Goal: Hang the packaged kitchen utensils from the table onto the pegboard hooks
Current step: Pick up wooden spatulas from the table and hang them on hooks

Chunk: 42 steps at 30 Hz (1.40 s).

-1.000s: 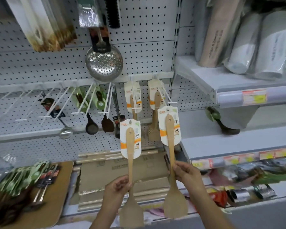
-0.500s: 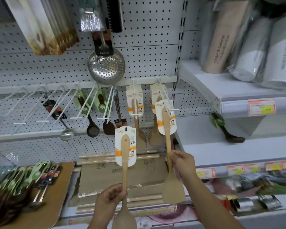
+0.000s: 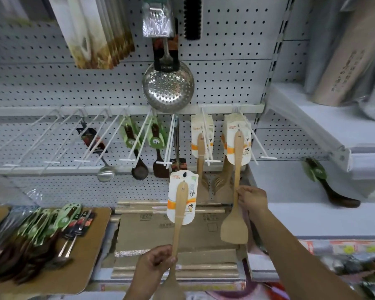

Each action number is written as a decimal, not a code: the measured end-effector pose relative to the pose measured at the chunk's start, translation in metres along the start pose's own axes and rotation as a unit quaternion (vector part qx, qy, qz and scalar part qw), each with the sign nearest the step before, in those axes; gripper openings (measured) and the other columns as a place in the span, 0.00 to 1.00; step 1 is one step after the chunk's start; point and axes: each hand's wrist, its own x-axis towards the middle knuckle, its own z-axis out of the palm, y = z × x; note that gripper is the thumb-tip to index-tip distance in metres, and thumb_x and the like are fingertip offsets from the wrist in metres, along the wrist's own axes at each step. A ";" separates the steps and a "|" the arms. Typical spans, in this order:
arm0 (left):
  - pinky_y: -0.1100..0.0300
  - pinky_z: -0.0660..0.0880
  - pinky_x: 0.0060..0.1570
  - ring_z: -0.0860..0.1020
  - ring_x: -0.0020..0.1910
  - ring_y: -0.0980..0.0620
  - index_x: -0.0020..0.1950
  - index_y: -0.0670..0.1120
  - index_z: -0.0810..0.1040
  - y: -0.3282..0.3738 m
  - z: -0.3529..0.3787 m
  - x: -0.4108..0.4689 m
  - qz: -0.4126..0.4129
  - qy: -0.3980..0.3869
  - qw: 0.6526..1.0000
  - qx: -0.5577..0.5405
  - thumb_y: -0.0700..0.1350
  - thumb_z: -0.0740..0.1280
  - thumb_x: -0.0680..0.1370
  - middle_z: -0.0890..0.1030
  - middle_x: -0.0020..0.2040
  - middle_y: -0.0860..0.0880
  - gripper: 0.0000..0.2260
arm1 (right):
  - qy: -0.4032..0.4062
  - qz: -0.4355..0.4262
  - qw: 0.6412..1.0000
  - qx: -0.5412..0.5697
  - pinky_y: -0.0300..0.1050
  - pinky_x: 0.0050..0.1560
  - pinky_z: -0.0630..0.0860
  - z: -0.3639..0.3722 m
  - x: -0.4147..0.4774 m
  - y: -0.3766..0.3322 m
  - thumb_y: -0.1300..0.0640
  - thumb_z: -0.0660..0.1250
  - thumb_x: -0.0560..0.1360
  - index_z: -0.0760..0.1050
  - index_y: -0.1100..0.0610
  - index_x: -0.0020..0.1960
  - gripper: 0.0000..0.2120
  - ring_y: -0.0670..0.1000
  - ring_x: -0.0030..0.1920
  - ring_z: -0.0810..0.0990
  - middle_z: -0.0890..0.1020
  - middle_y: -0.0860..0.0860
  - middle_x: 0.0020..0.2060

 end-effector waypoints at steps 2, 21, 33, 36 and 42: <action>0.62 0.80 0.41 0.83 0.38 0.48 0.46 0.38 0.85 -0.002 -0.001 0.002 0.007 0.001 1.000 0.010 0.27 0.73 0.69 0.85 0.39 0.38 0.10 | -0.008 0.019 1.000 -0.012 0.53 0.46 0.80 0.002 0.006 0.003 0.60 0.71 0.77 0.81 0.56 0.39 0.08 0.58 0.38 0.80 0.83 0.58 0.36; 0.49 0.79 0.49 0.82 0.41 0.49 0.45 0.43 0.86 0.010 0.044 0.004 -0.001 -0.085 0.996 0.018 0.34 0.76 0.69 0.85 0.42 0.41 0.08 | -0.227 -0.095 0.968 0.042 0.58 0.56 0.81 0.018 -0.103 -0.049 0.62 0.73 0.75 0.83 0.57 0.57 0.11 0.56 0.52 0.86 0.87 0.54 0.50; 0.52 0.80 0.48 0.83 0.42 0.49 0.43 0.44 0.85 0.016 0.054 -0.008 0.012 -0.096 0.995 0.019 0.31 0.75 0.70 0.85 0.41 0.43 0.09 | -0.217 -0.098 0.970 0.049 0.63 0.56 0.81 0.001 -0.121 -0.056 0.62 0.73 0.75 0.83 0.60 0.58 0.12 0.59 0.51 0.86 0.87 0.56 0.50; 0.48 0.79 0.51 0.83 0.42 0.48 0.44 0.43 0.85 0.018 0.057 -0.009 0.017 -0.098 0.995 0.014 0.32 0.75 0.71 0.85 0.43 0.40 0.08 | -0.214 -0.104 0.970 0.054 0.64 0.57 0.80 0.000 -0.121 -0.058 0.62 0.74 0.74 0.83 0.59 0.57 0.12 0.58 0.52 0.86 0.87 0.56 0.49; 0.43 0.79 0.54 0.83 0.43 0.47 0.44 0.44 0.85 0.024 0.061 -0.006 0.032 -0.100 0.994 0.001 0.32 0.75 0.71 0.85 0.43 0.41 0.08 | -0.221 -0.124 0.965 0.069 0.61 0.54 0.82 0.000 -0.120 -0.066 0.63 0.74 0.74 0.84 0.57 0.53 0.09 0.60 0.51 0.86 0.87 0.56 0.47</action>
